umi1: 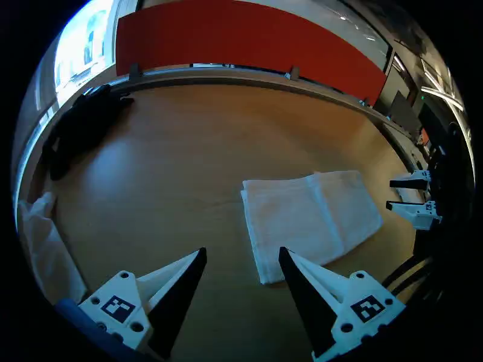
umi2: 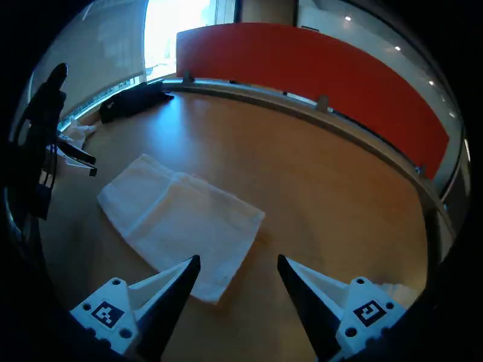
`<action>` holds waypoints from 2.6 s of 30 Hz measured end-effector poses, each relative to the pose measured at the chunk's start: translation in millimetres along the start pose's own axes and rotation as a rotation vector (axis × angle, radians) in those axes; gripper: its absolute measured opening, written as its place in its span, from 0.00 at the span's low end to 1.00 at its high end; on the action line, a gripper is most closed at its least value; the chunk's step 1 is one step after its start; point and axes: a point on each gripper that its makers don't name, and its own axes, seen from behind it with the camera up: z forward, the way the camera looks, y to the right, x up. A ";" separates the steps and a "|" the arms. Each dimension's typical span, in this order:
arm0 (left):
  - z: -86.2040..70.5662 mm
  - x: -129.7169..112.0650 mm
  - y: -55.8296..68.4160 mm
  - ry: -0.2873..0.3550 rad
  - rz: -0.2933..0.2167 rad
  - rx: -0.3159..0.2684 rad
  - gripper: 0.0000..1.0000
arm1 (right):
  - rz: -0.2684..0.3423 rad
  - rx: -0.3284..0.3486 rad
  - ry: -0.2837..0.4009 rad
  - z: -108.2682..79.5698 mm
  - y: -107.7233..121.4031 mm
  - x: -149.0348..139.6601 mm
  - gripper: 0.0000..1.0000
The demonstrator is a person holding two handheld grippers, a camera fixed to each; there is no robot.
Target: Fold towel
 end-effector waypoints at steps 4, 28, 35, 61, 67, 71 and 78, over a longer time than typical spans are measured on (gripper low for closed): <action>-4.5 -4.0 -0.4 0.000 -0.009 0.007 0.88 | -0.004 0.007 -0.003 -0.1 -1.3 -2.6 0.99; -41.4 -34.5 -12.0 -0.005 -0.076 0.057 0.88 | -0.075 0.101 -0.075 0.2 -26.5 -44.4 0.96; -47.9 -41.5 -14.1 -0.005 -0.089 0.068 0.88 | -0.112 0.142 -0.096 2.0 -33.0 -51.2 0.82; -68.6 -69.3 -15.7 -0.028 -0.134 0.086 0.88 | -0.175 0.215 -0.168 5.3 -30.1 -60.3 0.06; -71.1 -68.1 -16.4 -0.022 -0.136 0.089 0.88 | -0.186 0.203 -0.154 3.5 -29.2 -50.8 0.04; -72.9 -67.3 -19.0 -0.016 -0.139 0.095 0.88 | -0.203 0.195 -0.134 0.2 -30.5 -36.4 0.04; -77.3 -70.4 -25.1 -0.009 -0.153 0.108 0.88 | -0.262 0.191 -0.087 -6.1 -37.0 -0.1 0.04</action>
